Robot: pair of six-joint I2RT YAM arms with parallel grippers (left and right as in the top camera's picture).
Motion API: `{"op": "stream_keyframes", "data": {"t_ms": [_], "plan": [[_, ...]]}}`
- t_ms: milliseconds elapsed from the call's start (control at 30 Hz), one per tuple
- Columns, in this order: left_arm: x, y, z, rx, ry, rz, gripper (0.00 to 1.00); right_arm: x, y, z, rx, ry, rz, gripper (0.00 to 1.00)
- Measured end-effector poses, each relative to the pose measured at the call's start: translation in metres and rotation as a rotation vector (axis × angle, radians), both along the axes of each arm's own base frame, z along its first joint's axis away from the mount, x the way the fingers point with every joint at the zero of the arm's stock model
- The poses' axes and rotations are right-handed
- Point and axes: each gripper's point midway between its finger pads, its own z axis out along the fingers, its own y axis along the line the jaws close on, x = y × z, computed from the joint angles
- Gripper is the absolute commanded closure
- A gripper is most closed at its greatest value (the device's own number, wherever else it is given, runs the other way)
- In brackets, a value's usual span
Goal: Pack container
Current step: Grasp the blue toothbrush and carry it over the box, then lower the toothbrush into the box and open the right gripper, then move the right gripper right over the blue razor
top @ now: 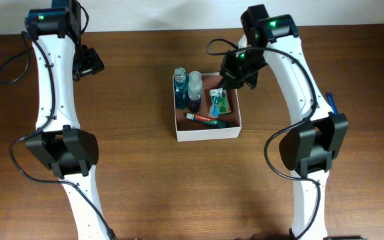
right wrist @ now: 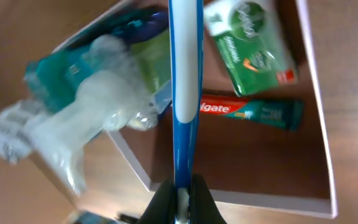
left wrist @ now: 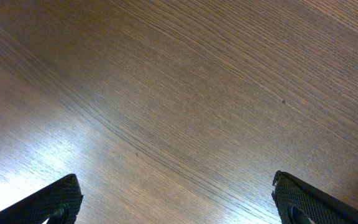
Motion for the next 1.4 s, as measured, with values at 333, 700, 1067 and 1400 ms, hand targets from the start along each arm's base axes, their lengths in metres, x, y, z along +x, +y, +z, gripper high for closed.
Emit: {"op": "stream_keyframes", "data": {"t_ms": [333,700,1067,1400], "plan": [[0.000,0.000,0.000,0.000,0.000,0.000,0.01,-0.006,0.000,-0.011,-0.156,0.066,-0.168,0.96],[0.000,0.000,0.000,0.000,0.000,0.000,0.00,-0.006,-0.005,-0.016,-0.247,0.047,-0.197,0.21],[0.000,0.000,0.000,0.000,0.000,0.000,0.01,0.000,-0.030,-0.018,-0.304,0.002,-0.127,0.16],[0.000,0.000,0.000,0.000,0.000,0.000,0.01,0.015,-0.144,-0.019,-0.325,0.029,-0.237,0.09]]}}
